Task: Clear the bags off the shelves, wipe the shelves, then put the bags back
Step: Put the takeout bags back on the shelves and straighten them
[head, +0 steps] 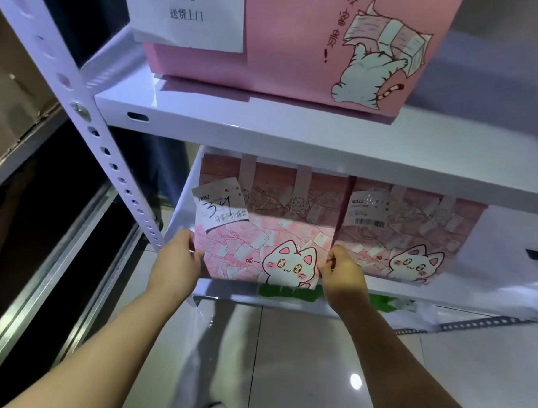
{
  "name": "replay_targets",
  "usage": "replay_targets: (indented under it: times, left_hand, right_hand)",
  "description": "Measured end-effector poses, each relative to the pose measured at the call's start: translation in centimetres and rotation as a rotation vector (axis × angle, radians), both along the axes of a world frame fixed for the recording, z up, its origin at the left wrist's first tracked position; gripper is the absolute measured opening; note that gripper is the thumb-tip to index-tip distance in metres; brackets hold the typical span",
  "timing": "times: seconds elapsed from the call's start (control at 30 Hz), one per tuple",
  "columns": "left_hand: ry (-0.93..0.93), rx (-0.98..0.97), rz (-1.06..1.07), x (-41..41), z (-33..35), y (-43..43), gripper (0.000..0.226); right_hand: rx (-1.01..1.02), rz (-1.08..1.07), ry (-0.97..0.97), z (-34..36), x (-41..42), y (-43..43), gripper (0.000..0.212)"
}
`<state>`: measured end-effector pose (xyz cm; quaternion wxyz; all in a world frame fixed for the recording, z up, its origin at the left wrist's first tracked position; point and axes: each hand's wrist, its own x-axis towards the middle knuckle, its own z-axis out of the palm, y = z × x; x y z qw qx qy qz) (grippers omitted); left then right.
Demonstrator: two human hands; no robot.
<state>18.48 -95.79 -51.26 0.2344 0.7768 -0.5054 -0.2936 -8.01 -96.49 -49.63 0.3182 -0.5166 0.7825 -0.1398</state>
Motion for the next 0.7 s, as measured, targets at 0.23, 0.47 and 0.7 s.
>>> replay_targets:
  times: [0.23, 0.47, 0.7]
  left_hand:
    - [-0.003, 0.030, -0.007, -0.5, 1.0, 6.4, 0.014]
    - [0.000, -0.002, 0.058, -2.7, 2.7, 14.2, 0.023]
    - [-0.014, -0.120, 0.103, -7.0, 7.0, 22.7, 0.024]
  right_hand:
    - [-0.050, 0.090, 0.036, 1.1, -1.9, 5.4, 0.022]
    - [-0.075, 0.137, -0.023, 3.0, -4.4, 12.0, 0.019]
    - [-0.193, 0.187, -0.023, 6.3, -9.1, 19.5, 0.022]
